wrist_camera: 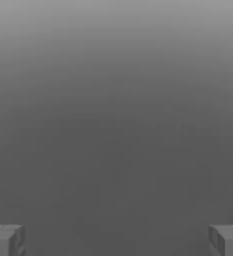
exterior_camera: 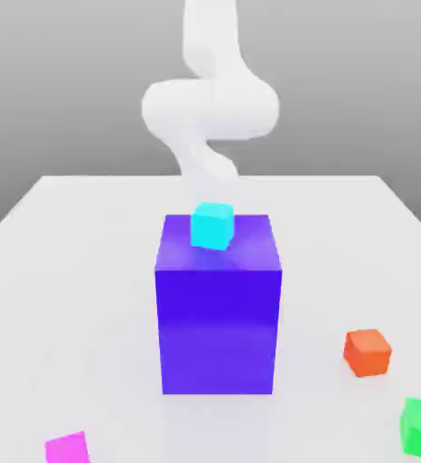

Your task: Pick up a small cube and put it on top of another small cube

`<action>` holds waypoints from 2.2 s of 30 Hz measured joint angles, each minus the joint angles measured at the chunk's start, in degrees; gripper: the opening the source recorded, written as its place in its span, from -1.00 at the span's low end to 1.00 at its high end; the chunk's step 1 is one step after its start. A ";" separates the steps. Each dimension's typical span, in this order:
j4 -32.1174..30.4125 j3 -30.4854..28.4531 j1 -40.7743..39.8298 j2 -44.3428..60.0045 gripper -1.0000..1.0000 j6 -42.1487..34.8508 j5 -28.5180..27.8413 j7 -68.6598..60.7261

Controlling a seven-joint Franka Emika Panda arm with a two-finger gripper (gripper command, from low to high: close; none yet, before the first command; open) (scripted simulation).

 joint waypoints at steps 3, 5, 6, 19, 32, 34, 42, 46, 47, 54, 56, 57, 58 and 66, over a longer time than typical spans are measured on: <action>0.30 -3.31 1.87 6.49 0.00 1.59 1.56 -4.84; 0.49 -5.34 2.89 10.64 0.00 2.60 2.77 -8.08; 0.58 -6.37 3.41 12.71 0.00 3.12 3.40 -9.72; 1.86 -14.47 4.49 39.84 0.00 9.53 13.49 -32.29; 3.03 -14.49 -1.55 64.95 0.00 18.39 14.28 -47.37; 3.96 -12.71 -3.09 69.14 0.00 21.36 15.92 -48.90; 4.87 -10.75 -4.72 72.94 -1.00 24.05 17.54 -50.18; 3.35 -13.51 -2.63 66.85 -1.00 19.59 14.38 -47.90; 2.88 -14.14 -1.87 64.93 -1.00 18.14 13.32 -47.15; 1.50 -7.74 9.78 60.51 -1.00 15.14 7.85 -44.62; 0.85 -5.73 13.07 59.25 -1.00 14.73 6.23 -43.87; 0.47 -4.72 14.76 58.57 -1.00 14.56 5.39 -43.47; 0.08 -3.69 16.47 57.86 -1.00 14.40 4.52 -43.05; 1.56 2.53 27.03 62.34 1.00 18.38 -0.67 -40.65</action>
